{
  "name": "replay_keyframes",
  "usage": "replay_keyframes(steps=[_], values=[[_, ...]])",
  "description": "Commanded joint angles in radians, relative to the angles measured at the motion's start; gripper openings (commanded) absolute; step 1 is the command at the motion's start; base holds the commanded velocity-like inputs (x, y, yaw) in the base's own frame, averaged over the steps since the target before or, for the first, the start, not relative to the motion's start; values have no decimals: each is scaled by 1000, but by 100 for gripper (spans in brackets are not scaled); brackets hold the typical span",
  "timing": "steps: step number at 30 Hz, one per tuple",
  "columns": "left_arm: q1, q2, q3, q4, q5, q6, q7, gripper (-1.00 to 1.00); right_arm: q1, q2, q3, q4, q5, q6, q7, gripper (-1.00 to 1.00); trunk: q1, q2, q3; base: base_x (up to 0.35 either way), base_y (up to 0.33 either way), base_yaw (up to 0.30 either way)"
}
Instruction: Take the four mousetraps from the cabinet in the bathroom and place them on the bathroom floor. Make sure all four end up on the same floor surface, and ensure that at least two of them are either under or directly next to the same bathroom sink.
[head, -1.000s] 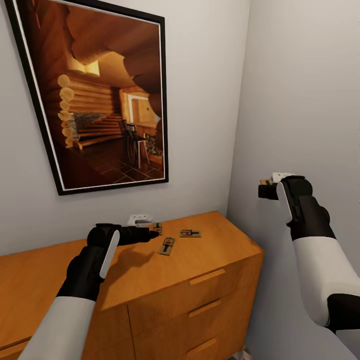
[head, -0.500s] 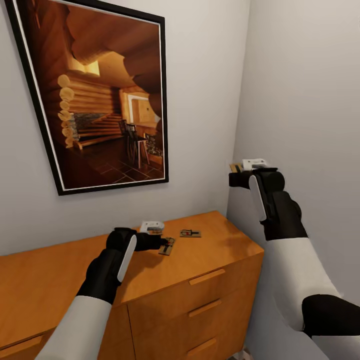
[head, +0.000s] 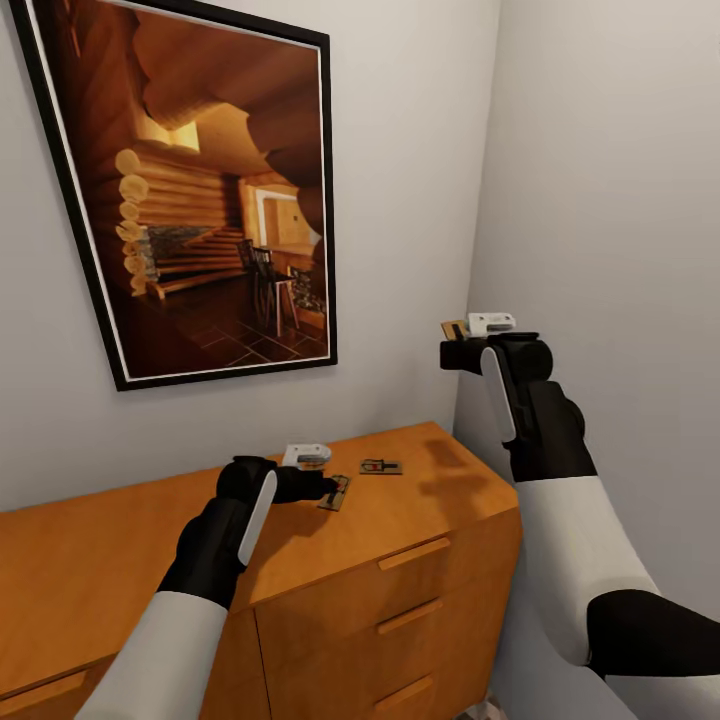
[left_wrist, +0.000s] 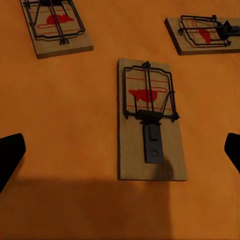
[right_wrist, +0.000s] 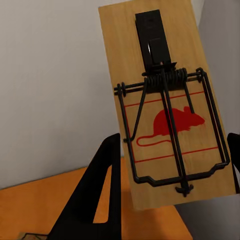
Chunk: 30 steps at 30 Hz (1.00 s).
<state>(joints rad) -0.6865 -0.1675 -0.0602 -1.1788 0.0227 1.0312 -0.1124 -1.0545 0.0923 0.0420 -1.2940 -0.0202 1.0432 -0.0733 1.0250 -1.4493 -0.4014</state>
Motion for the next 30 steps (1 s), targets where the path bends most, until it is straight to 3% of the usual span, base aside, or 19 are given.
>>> replay_keyframes(steps=[1, 30], values=[[-1, 0, 0, 0, 2, 4, -1, 100, -1, 0, 1, 0, -4, 4, -6, -100, 0, -1, -1, 0, 0, 0], [-1, -7, -3, -8, -5, 6, 7, 100, -1, -4, 1, 6, -3, 4, -8, -100, 0, -1, -1, 0, 0, 0]])
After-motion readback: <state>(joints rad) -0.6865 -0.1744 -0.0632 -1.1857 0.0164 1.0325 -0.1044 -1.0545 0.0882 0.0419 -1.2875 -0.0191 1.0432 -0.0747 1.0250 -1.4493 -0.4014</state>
